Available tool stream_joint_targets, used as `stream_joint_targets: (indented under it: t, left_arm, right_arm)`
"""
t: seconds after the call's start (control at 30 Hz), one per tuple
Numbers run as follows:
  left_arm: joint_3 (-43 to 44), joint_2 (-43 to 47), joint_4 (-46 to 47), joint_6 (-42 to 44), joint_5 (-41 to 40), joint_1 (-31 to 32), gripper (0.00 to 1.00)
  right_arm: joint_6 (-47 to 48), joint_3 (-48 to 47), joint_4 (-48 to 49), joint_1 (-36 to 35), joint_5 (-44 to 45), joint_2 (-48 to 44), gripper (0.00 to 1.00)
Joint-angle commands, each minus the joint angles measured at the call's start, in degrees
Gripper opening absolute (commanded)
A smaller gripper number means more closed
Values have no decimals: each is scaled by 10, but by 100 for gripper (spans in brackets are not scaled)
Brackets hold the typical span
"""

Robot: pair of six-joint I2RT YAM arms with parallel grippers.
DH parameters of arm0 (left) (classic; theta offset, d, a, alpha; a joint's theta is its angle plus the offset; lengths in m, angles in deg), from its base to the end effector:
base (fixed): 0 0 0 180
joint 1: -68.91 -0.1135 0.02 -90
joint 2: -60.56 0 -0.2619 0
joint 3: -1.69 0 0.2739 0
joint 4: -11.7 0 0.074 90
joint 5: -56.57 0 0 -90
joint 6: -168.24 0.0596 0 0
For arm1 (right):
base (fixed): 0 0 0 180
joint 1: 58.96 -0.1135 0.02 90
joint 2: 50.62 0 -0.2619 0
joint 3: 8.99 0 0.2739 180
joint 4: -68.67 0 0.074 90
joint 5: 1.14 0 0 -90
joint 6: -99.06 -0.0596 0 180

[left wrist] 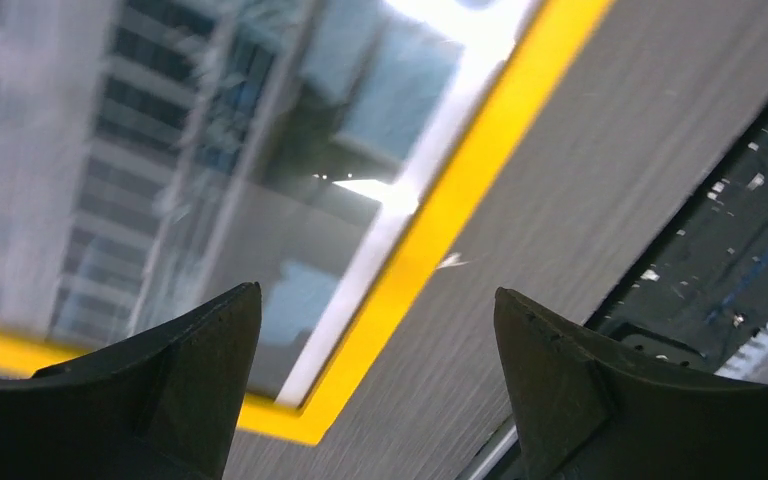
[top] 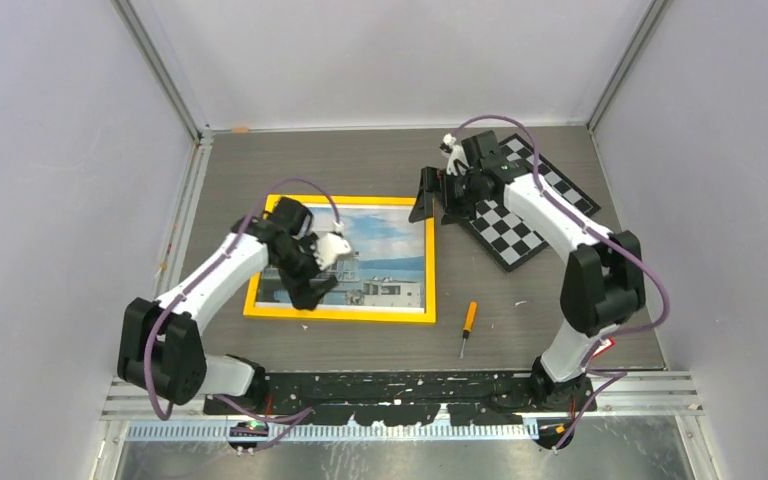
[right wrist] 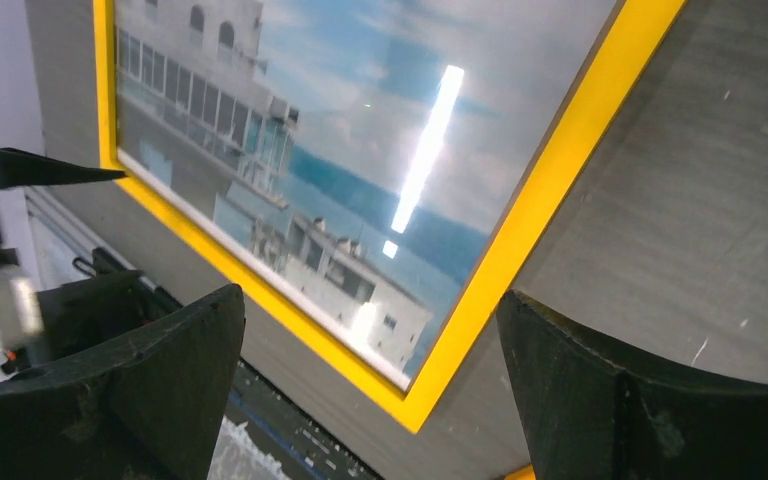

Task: Take the photo out of the frame

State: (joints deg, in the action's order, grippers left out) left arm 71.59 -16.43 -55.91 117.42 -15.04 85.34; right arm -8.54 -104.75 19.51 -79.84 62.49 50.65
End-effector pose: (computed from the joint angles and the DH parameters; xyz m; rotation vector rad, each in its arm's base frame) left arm 0.2511 -0.0936 0.2089 1.3576 2.4440 -0.3695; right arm 0.3806 0.1735 0.2401 -0.2666 2.5766 0.8425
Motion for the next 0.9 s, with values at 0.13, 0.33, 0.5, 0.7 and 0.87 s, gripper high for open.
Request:
stream_joint_targets:
  t: [0.13, 0.33, 0.5, 0.7, 0.87]
  left_arm:
    - [-44, -19, 81, -51, -67, 207, 83]
    - [-58, -66, 147, -75, -131, 289, 79]
    - [-67, -99, 179, -75, -154, 346, 70]
    - [-86, -133, 201, -63, -199, 393, 57]
    - [-84, -145, 189, -65, -224, 405, 40]
  right_arm:
    - [-17, 117, -1, 32, -63, -81, 100]
    - [-8, 153, -9, 56, -73, -90, 100]
    - [-8, 172, -6, 63, -78, -100, 100]
    - [-14, 201, 5, 66, -77, -102, 100]
    - [-31, 235, 29, 67, -79, -102, 100]
